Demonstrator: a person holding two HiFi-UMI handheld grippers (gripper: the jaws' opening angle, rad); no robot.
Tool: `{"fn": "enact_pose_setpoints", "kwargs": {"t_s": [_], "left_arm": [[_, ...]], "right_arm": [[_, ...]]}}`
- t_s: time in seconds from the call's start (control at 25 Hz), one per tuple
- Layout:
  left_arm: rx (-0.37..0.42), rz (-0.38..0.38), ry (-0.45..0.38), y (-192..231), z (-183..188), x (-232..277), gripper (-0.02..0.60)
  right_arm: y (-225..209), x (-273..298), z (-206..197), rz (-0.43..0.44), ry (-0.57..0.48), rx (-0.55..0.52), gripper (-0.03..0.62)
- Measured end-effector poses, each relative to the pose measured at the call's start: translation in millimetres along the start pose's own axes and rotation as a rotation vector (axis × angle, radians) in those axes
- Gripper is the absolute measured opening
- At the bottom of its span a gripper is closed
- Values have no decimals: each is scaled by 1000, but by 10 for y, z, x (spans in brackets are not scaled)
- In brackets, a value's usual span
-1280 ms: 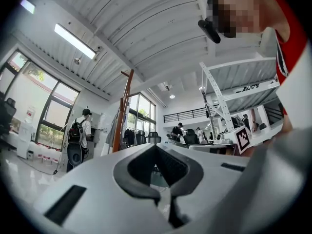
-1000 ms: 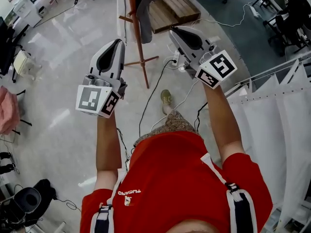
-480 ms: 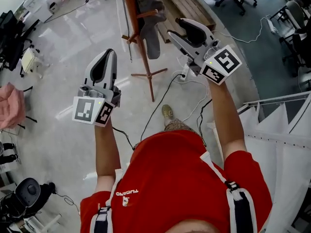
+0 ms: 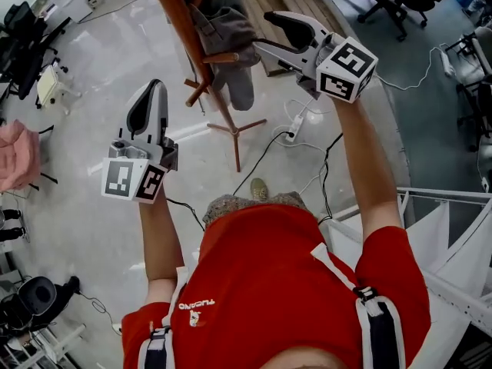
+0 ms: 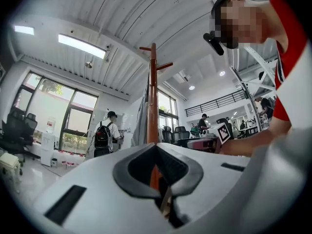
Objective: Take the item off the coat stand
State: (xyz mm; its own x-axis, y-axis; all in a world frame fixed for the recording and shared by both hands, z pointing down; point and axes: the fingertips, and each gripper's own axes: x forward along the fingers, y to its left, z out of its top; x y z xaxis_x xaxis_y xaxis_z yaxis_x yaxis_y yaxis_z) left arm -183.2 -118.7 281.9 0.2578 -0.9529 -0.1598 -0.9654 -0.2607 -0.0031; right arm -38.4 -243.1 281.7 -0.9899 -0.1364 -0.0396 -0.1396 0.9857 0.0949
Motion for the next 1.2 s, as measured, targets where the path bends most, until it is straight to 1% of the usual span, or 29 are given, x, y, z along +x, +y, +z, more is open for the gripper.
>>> {"fn": "enact_pose_setpoints", "kwargs": {"t_s": [0.16,0.32,0.44,0.6,0.68,0.72,0.76,0.84,0.88,1.04,1.2], "left_arm": [[-1,11,11,87,-49,175,10],[-1,9,15,162,-61,306,9],[-1,1,17,216,-65,365,10],[-7,-9,21,281,-75,406,10],[-10,-16,25,306,-93,404,10],[-11,-19,27,322,-104,398,10],[-14,-22,29,344,-115,389,11],[-18,-24,32,395,-134,370,11],[-20,-25,33,417,-141,366,10],[-22,-35,33,438,-156,342,10],[-24,-41,32,453,-161,304,10]], "right_arm": [[-148,235,-104,98,37,25,281],[-232,478,-181,174,53,76,300],[-213,642,-246,237,70,109,313],[-82,826,-313,321,101,118,313],[-54,871,-331,335,104,110,307],[-43,881,-333,339,102,101,245],[-33,886,-328,339,98,90,164],[-37,899,-299,315,82,58,71],[-63,903,-278,289,71,39,48],[-234,880,-156,152,34,-26,37],[-445,837,-28,20,11,-39,35]]}}
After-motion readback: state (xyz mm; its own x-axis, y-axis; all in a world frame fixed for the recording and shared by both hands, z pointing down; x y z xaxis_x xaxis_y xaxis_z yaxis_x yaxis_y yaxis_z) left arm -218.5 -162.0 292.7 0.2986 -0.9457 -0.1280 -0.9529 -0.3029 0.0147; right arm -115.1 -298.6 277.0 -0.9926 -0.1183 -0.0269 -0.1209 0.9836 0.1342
